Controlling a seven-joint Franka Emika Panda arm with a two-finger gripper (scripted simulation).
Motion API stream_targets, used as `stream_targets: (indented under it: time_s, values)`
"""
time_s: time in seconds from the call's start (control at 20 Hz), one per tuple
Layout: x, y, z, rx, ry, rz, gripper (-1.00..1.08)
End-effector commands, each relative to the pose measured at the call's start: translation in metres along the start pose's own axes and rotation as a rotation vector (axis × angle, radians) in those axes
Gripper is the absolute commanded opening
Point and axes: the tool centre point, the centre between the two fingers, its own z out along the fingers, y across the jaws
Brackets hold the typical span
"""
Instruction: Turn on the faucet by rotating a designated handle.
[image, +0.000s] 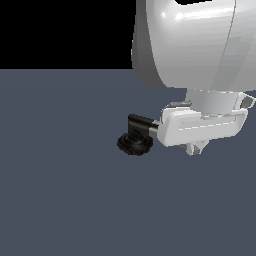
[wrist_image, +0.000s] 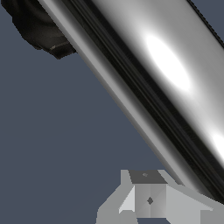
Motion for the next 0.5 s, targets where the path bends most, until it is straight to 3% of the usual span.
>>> stream_targets:
  time_s: [0.0,0.45]
  values:
    - [0.000,0.005,0.000,0.000,-0.001,0.008,-1.00]
    - [0.023,0.026,0.001,0.000,-0.002,0.008,-1.00]
